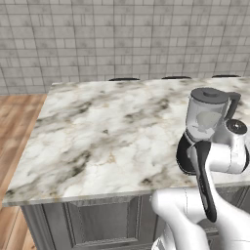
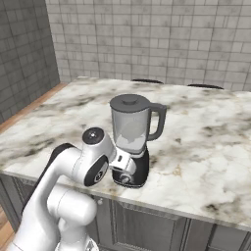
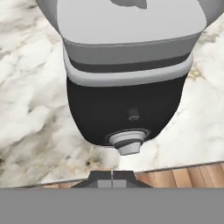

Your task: Grab the lime and lemon wedge from the fridge, place them in the blender, close the lid, and turn on the blender to create a marinade.

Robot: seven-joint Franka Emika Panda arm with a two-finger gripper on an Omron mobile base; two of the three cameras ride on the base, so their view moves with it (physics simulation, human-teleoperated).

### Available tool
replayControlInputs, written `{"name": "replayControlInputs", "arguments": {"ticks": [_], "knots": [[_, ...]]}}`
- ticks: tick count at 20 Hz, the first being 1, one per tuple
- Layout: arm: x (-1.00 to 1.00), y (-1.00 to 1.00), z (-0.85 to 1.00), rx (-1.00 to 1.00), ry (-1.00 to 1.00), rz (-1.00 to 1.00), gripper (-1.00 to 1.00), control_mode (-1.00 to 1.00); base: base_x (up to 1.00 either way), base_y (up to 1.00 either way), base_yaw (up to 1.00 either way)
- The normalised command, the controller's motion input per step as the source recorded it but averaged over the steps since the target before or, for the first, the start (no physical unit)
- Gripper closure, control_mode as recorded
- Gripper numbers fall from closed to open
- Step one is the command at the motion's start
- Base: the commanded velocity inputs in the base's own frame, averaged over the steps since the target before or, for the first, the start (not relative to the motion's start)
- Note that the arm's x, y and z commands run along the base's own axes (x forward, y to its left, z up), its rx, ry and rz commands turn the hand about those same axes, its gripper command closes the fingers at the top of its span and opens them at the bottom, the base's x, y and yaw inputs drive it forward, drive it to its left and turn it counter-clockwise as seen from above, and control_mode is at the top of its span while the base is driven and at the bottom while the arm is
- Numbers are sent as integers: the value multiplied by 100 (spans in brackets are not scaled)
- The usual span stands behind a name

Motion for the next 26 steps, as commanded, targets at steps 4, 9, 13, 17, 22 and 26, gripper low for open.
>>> {"name": "replayControlInputs", "arguments": {"ticks": [4, 9, 13, 17, 22, 26], "knots": [[-13, -27, -38, 0, -6, 0, 100, -100, 0, 0, 0], [-71, -33, -18, 0, -31, 11, 100, -100, 0, 0, 0], [-91, -36, -4, 0, -45, 27, 100, -100, 0, 0, 0], [-74, -11, -22, 0, -52, 34, 100, -100, 0, 0, 0], [-13, 34, -40, 0, -61, 21, 100, -100, 0, 0, 0], [8, 63, 3, 0, -55, -3, 100, -100, 0, 0, 0]]}}
